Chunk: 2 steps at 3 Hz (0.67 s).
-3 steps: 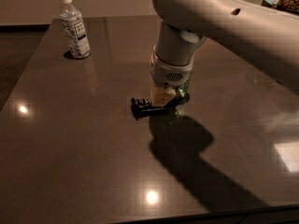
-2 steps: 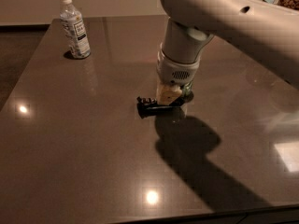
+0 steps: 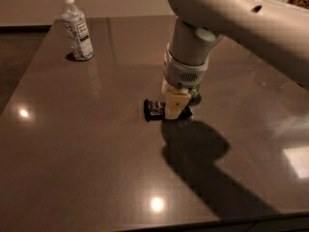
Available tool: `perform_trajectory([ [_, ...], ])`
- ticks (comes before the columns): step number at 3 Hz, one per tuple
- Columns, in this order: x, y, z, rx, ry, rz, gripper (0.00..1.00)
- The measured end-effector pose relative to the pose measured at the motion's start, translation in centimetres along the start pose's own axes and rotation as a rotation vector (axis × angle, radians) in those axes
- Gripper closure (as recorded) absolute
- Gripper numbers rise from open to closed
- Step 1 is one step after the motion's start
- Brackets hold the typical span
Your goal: Move rxbar chocolate near green can
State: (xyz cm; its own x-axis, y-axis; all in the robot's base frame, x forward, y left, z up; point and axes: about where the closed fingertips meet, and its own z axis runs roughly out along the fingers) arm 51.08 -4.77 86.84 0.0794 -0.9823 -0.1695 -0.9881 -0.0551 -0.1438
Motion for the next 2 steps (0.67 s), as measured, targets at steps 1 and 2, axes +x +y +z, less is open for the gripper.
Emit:
perform_trajectory([
  [1,-0.02,0.04,-0.05,0.002,0.000,-0.001,0.00],
  [2,-0.02,0.04,-0.05,0.002,0.000,-0.001,0.00],
])
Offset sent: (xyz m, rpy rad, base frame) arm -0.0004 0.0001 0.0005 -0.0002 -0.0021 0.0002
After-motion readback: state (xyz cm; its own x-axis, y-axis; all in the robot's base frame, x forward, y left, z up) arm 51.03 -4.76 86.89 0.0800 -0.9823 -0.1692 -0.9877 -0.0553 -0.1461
